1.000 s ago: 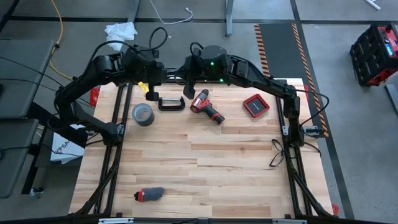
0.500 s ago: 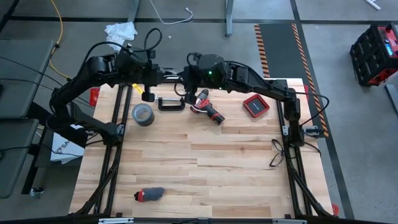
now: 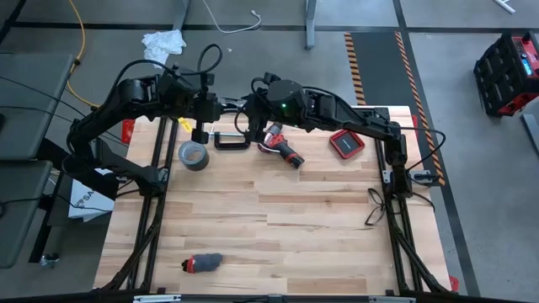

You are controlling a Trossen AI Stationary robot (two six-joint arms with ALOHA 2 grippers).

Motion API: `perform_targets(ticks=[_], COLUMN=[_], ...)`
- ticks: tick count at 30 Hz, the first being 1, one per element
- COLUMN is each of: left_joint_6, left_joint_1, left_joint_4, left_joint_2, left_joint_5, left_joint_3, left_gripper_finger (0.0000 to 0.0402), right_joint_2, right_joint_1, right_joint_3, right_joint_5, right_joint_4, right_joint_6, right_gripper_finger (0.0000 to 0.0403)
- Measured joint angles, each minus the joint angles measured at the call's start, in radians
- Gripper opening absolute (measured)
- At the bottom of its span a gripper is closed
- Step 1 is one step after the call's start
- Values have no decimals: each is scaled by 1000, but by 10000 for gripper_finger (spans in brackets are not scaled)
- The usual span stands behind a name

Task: Coil cords
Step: Coil the white cable wire into the black spool

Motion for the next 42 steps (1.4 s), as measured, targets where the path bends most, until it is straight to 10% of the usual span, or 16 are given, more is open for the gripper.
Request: perform_targets(ticks=[42], left_joint_6=[-4], left_joint_1=[-11], left_joint_4=[32], left_joint_2=[0], left_joint_5=[-39], left_joint_3=[0], left_gripper_finger=[0], right_joint_2=[0], right_joint_1=[-8], right_joint_3=[-35], right_joint_5=[31], right_joint_4=[-9], right_joint_6=[62], right_gripper_finger=[69])
